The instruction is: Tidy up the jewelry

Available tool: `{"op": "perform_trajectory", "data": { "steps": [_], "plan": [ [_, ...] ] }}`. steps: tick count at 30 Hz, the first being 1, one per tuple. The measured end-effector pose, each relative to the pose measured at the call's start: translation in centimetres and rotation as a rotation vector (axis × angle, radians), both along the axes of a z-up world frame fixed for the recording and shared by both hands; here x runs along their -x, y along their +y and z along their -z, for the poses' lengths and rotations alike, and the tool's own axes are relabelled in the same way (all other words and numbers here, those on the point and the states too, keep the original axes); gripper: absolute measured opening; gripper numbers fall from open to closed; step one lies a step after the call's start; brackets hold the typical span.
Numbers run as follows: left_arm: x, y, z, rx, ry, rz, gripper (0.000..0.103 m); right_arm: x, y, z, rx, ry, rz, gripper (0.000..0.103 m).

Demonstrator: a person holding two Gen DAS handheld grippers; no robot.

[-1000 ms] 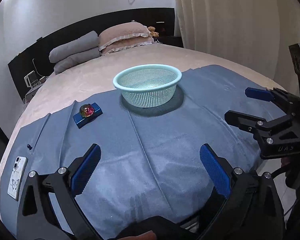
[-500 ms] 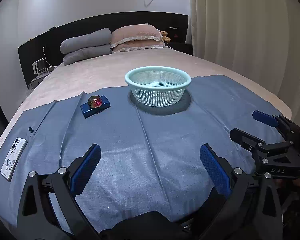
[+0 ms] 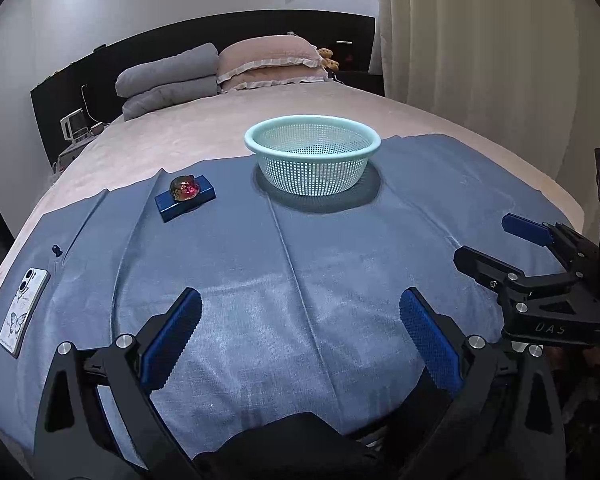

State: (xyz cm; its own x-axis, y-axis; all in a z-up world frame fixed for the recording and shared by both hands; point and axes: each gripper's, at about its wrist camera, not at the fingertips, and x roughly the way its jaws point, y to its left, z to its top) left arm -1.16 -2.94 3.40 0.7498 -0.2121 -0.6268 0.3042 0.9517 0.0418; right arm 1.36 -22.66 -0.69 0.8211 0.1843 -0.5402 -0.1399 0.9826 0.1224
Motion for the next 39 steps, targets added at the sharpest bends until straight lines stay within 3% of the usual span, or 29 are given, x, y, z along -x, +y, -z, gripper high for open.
{"op": "perform_trajectory", "data": {
  "steps": [5, 39],
  "plan": [
    [-0.28, 0.06, 0.52, 0.011, 0.041, 0.011, 0.097, -0.10, 0.13, 0.19, 0.002, 0.007, -0.013, 0.095],
    [0.53, -0.12, 0.18, 0.025, 0.015, 0.022, 0.097, 0.30, 0.37, 0.17, 0.010, -0.002, -0.027, 0.095]
  ]
}}
